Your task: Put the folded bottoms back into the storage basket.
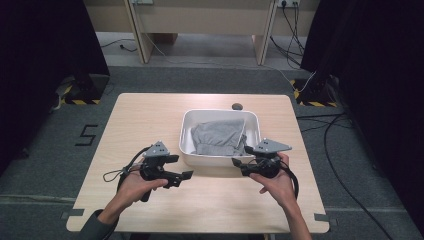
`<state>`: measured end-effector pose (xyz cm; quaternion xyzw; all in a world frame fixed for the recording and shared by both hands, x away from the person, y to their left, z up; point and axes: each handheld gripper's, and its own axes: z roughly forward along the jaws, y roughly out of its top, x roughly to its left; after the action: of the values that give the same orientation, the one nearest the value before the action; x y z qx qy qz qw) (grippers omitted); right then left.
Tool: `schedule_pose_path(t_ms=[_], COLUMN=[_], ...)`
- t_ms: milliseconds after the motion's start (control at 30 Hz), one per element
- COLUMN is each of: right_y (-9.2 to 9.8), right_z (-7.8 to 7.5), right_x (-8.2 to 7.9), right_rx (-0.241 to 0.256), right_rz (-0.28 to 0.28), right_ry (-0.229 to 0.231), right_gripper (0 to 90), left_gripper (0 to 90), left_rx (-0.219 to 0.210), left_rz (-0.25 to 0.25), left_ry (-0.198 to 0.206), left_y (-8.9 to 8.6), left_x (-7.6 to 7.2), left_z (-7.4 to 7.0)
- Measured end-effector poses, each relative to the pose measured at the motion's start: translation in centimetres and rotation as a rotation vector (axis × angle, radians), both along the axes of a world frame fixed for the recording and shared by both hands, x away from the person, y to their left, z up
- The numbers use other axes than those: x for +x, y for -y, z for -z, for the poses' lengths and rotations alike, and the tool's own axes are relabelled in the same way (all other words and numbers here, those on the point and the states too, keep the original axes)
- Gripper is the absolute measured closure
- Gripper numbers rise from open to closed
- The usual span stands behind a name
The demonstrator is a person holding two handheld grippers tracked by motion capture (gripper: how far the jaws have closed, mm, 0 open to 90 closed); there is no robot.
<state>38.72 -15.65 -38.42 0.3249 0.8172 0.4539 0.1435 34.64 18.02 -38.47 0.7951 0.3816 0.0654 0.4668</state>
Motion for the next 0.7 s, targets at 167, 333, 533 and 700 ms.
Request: schedule_pose_path(t_ms=[167, 333, 533, 700], right_y=[0.1, 0.4, 1.0, 1.3], right_z=[0.4, 0.8, 1.1, 1.8], right_x=[-0.8, -1.5, -2.1, -2.6], right_rx=[0.000, 0.015, 0.032, 0.025], right_rz=[0.001, 0.013, 0.020, 0.018], right_ry=[0.012, 0.019, 0.016, 0.017], right_gripper=[35.4, 35.4, 35.4, 35.4], left_gripper=[18.5, 18.5, 18.5, 18.5], left_rx=[0.002, -0.003, -0.001, 0.005], left_rz=[-0.004, -0.005, -0.005, -0.006], left_ry=[0.001, 0.000, 0.002, 0.002], left_y=[-0.2, -0.4, -0.8, -1.1], left_x=[-0.7, -1.1, -1.6, -1.8], left_z=[0.8, 1.2, 1.9, 2.5])
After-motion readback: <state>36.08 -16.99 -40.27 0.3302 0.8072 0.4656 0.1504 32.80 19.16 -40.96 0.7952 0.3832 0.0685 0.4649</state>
